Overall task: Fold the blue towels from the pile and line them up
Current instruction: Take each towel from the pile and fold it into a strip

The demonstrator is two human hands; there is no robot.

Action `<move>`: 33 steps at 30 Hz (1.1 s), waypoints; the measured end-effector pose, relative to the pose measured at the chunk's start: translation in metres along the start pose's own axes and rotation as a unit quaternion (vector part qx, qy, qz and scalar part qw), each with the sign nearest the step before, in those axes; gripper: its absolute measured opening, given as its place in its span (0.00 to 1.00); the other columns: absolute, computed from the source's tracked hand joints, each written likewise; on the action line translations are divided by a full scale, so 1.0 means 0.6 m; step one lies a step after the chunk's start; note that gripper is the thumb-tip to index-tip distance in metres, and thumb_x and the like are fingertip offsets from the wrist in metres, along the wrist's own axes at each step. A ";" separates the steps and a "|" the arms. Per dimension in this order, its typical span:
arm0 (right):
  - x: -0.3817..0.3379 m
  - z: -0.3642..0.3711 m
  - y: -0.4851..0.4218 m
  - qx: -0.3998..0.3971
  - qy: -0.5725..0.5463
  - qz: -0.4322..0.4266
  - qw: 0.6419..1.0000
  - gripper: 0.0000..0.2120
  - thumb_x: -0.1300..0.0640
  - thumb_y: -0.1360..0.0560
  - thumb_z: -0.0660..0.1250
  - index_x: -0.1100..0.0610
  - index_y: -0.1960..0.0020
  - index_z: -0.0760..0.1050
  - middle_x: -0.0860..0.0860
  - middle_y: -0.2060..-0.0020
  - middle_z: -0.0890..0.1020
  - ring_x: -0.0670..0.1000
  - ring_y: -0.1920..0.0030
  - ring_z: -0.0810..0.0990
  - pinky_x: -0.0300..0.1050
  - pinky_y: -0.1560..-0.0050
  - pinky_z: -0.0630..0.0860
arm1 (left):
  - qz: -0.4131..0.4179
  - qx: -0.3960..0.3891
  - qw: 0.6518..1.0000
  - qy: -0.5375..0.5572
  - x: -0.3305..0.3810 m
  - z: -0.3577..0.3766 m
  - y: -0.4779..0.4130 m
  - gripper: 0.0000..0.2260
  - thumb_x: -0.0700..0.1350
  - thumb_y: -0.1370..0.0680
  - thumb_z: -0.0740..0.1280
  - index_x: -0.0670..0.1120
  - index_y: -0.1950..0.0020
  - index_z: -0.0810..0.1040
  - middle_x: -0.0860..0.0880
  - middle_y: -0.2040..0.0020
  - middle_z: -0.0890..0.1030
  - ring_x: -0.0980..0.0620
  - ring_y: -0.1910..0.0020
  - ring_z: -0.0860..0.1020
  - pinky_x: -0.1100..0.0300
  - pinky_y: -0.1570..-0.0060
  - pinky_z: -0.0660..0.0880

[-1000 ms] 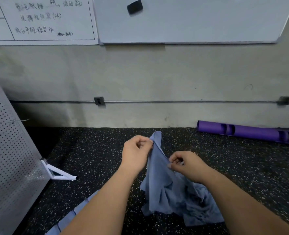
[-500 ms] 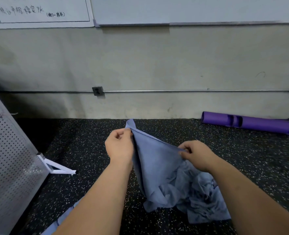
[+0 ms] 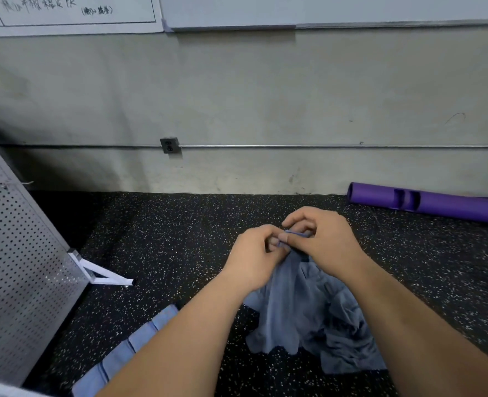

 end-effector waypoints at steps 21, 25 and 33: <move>0.017 0.009 0.014 -0.048 -0.089 0.027 0.994 0.12 0.63 0.23 0.76 0.52 0.47 0.77 0.53 0.56 0.84 0.48 0.61 0.80 0.44 0.54 0.81 | 0.018 0.066 0.998 0.008 0.016 -0.048 0.008 0.08 0.44 0.20 0.74 0.58 0.52 0.87 0.56 0.56 0.83 0.58 0.56 0.80 0.65 0.53 0.75; 0.024 0.011 0.011 -0.057 -0.070 0.025 0.996 0.12 0.64 0.23 0.76 0.51 0.48 0.77 0.52 0.55 0.84 0.47 0.61 0.80 0.46 0.52 0.81 | 0.015 0.025 0.999 0.034 0.016 -0.047 0.011 0.05 0.44 0.20 0.74 0.55 0.50 0.86 0.53 0.60 0.84 0.57 0.61 0.79 0.64 0.57 0.75; 0.023 0.023 0.012 -0.076 -0.076 -0.003 0.994 0.14 0.65 0.25 0.78 0.51 0.50 0.76 0.52 0.57 0.85 0.51 0.60 0.81 0.52 0.52 0.82 | 0.054 0.021 0.994 -0.089 0.018 -0.050 0.013 0.03 0.48 0.20 0.74 0.56 0.51 0.86 0.55 0.58 0.82 0.56 0.56 0.79 0.61 0.54 0.76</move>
Point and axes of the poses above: each hand's wrist, its own y-axis away from the middle knuckle, its own z-axis out of the palm, x = y × z, the point moved 3 cm from there along -y, towards the middle knuckle
